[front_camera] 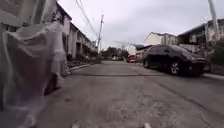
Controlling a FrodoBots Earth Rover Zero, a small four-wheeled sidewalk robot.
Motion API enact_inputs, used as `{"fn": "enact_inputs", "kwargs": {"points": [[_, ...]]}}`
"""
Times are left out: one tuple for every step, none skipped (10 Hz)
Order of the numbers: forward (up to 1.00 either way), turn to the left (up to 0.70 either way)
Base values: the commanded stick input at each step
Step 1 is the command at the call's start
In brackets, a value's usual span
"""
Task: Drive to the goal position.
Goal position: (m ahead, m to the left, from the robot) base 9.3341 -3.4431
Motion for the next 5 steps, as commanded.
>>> {"fn": "enact_inputs", "kwargs": {"points": [[0.70, 0.00], [0.70, 0.00], [0.70, 0.00], [0.70, 0.00], [0.70, 0.00]]}}
